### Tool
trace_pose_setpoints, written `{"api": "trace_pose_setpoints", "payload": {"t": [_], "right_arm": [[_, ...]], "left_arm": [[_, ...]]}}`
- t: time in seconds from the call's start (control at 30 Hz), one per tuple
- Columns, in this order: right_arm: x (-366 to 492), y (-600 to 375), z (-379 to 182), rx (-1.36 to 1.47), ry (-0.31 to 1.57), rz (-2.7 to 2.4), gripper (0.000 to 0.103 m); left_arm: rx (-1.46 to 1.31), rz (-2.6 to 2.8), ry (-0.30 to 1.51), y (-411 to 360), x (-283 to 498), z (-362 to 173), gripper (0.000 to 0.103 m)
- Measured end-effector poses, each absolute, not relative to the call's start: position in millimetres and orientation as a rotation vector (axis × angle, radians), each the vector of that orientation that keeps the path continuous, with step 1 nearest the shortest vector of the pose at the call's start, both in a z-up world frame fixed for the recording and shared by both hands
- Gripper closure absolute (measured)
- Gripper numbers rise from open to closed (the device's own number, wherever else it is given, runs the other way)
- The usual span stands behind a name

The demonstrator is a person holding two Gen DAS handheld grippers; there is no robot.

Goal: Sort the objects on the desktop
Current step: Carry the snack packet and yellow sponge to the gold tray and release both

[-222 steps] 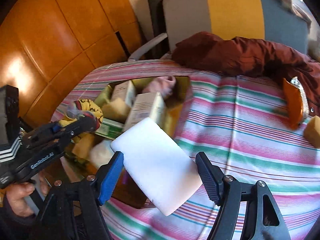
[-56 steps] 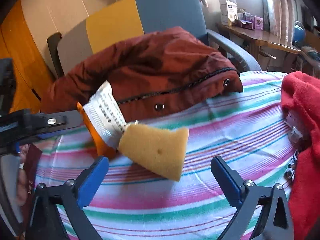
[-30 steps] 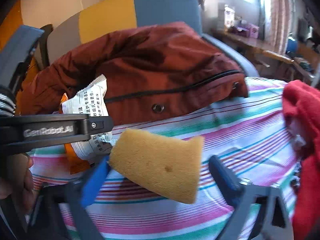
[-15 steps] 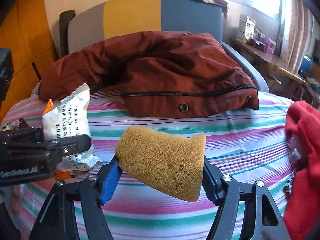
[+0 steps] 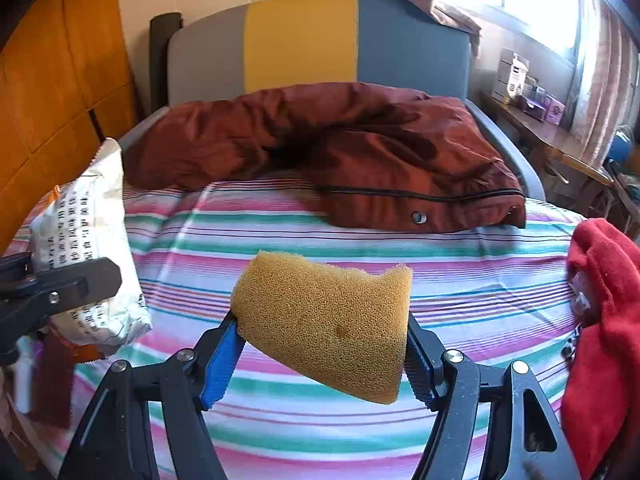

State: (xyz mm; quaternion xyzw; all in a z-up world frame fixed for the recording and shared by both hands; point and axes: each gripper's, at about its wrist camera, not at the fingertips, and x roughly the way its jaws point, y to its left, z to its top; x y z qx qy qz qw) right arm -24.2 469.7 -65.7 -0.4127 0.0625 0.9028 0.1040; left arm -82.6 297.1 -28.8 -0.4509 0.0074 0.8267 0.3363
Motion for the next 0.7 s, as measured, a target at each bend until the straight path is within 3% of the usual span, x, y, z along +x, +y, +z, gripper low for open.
{"api": "trace_pose_setpoints", "payload": {"t": [0.4, 0.7], "right_arm": [[-22.0, 382.9, -39.6, -1.236, 0.14, 2.798, 0.031], [-18.5, 299.6, -23.2, -1.255, 0.097, 2.968, 0.031]], "left_arm": [[-1.11, 2.239, -0.087, 189.8, -60.4, 3.3, 0.042], [-1.154, 2.329, -0.171, 98.6, -63.3, -4.1, 0.042]]}}
